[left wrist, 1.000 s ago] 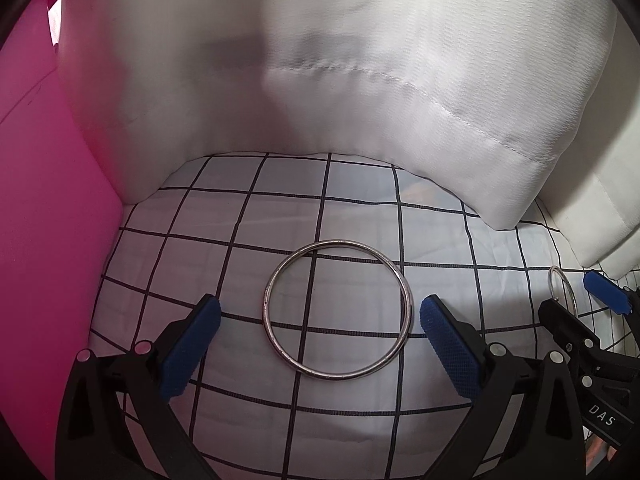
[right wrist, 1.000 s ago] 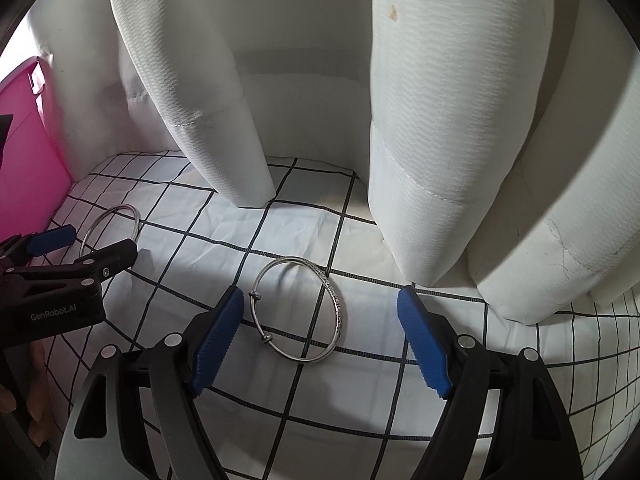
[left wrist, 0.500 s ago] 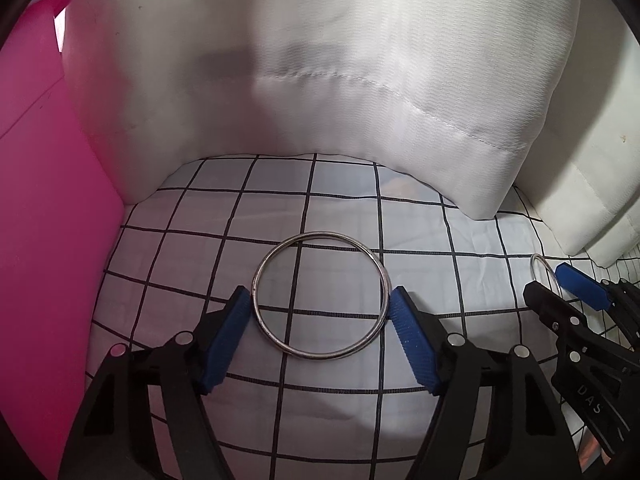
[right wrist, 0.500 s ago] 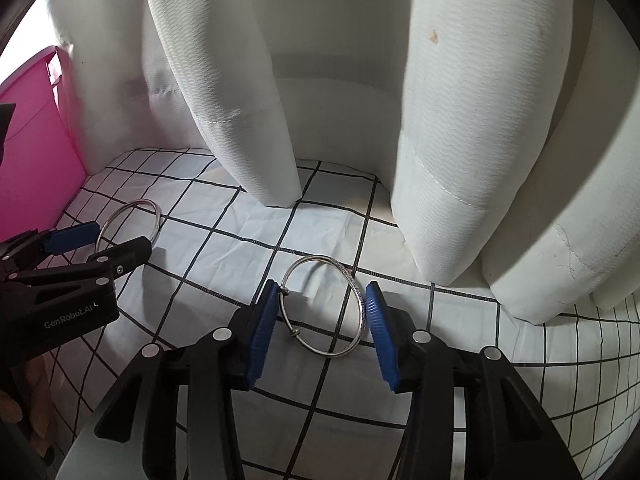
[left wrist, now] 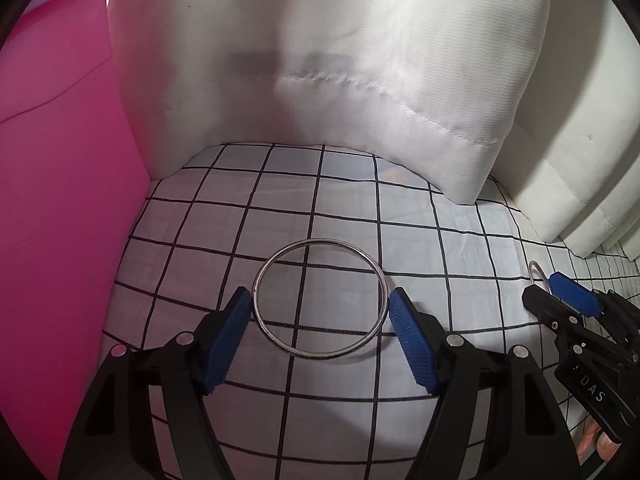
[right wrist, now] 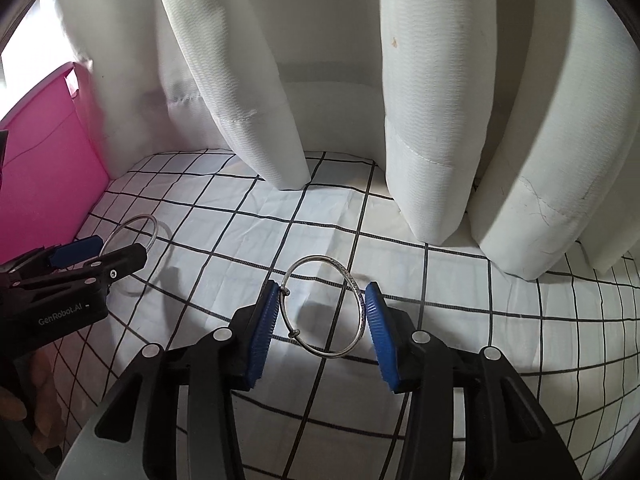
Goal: Organize jewelry
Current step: 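Close the left tool on the large ring while the right tool grips the small ring, then lift both rings and carry them over the pink tub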
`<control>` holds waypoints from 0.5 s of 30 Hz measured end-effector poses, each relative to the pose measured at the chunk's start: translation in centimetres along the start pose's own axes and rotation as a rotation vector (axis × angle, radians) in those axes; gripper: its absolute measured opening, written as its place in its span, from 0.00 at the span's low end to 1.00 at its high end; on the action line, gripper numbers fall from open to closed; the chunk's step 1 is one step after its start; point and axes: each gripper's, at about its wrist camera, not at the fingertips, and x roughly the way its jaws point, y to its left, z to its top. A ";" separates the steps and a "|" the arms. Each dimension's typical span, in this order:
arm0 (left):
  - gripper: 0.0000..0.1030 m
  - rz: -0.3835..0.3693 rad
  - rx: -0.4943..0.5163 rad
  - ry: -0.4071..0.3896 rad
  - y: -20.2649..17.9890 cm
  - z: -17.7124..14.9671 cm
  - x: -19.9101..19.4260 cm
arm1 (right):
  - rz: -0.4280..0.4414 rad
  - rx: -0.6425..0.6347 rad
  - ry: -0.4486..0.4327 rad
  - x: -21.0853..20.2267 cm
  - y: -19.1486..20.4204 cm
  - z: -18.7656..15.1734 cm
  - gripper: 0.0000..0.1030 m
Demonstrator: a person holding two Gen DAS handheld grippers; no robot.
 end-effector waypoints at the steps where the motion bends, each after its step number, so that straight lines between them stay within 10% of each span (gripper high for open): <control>1: 0.67 -0.004 0.000 -0.003 0.5 0.1 -0.6 | 0.005 0.007 -0.002 -0.3 -0.1 -0.1 0.42; 15: 0.67 -0.047 0.001 -0.051 -0.7 -1.2 -6.8 | 0.024 -0.014 -0.031 -7.3 0.2 -2.2 0.42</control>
